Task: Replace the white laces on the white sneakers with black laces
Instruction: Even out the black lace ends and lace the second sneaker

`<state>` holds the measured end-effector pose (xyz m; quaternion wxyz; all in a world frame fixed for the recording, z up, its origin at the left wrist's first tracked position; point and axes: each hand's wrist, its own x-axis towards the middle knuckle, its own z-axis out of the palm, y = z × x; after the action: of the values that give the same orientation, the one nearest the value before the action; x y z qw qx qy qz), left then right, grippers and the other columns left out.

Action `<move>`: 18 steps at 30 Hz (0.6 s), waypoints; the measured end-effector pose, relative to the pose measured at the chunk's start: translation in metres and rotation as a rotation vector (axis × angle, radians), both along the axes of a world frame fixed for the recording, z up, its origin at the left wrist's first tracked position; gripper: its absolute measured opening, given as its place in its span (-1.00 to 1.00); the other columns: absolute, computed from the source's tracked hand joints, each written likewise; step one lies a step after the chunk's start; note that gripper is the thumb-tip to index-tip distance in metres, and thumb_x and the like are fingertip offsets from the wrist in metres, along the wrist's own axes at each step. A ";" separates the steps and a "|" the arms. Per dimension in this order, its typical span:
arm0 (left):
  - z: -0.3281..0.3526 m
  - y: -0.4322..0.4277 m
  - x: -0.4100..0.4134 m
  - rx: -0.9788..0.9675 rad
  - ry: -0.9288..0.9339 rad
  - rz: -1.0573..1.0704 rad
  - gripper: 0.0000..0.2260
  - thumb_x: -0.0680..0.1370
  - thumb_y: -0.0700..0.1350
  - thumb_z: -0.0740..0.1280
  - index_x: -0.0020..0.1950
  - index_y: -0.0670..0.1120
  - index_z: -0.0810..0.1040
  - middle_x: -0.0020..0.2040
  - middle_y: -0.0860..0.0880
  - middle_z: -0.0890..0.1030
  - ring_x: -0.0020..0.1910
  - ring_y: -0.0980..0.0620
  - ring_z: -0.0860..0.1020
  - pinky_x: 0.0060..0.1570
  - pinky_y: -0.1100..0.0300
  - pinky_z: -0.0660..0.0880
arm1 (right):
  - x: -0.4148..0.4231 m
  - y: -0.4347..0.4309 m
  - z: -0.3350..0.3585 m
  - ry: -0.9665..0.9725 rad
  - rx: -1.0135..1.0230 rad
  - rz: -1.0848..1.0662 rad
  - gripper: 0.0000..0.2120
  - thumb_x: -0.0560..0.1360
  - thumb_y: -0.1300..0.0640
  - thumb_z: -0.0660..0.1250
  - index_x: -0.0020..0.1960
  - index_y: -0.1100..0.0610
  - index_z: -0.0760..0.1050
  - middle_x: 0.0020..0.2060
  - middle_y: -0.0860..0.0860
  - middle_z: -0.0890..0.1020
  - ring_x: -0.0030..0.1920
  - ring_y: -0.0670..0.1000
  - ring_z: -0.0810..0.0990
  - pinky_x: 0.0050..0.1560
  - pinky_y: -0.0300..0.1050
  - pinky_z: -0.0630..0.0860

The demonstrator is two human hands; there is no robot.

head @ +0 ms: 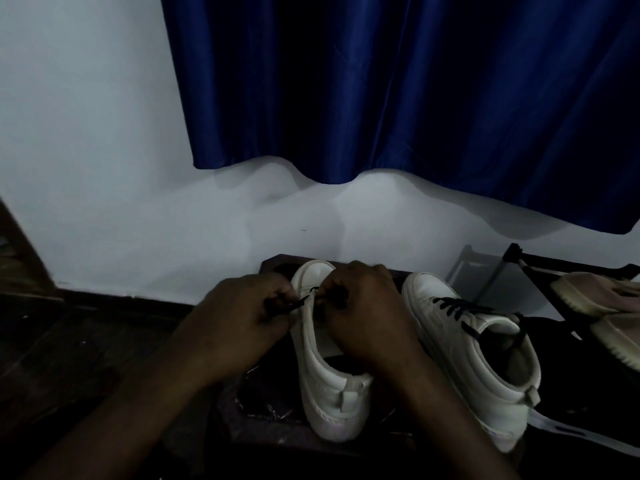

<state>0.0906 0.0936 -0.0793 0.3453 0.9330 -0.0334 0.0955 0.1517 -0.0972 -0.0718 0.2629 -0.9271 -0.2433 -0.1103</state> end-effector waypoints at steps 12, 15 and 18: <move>-0.004 0.022 0.002 0.522 0.232 0.151 -0.89 0.47 -0.11 0.37 -0.15 0.12 0.55 -0.10 0.10 0.58 -0.11 0.07 0.60 -0.18 0.19 0.50 | 0.008 -0.002 -0.012 0.004 0.000 -0.120 -0.92 0.44 0.08 0.45 -0.09 -0.07 0.65 0.04 -0.08 0.53 0.13 0.13 0.44 0.06 -0.03 0.33; -0.007 0.015 0.006 0.215 0.045 0.082 -0.83 0.49 -0.10 0.44 -0.02 0.19 0.61 -0.09 0.19 0.65 -0.12 0.22 0.60 -0.12 0.21 0.50 | 0.009 -0.002 -0.013 0.013 0.009 -0.110 -0.92 0.43 0.04 0.41 -0.09 -0.07 0.65 0.05 -0.11 0.52 0.16 0.12 0.43 0.06 -0.05 0.29; -0.002 -0.008 0.008 -0.008 -0.123 -0.001 -0.82 0.48 -0.10 0.41 0.03 0.15 0.65 -0.15 0.20 0.68 -0.18 0.24 0.62 -0.12 0.20 0.56 | 0.010 -0.001 -0.014 0.013 0.047 -0.084 -0.86 0.37 -0.03 0.32 -0.11 -0.11 0.62 0.02 -0.15 0.51 0.15 0.12 0.46 0.00 -0.11 0.21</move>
<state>0.0983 0.0858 -0.0812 0.3466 0.9238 -0.0548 0.1529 0.1613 -0.0984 -0.0861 0.2811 -0.9308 -0.2000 -0.1210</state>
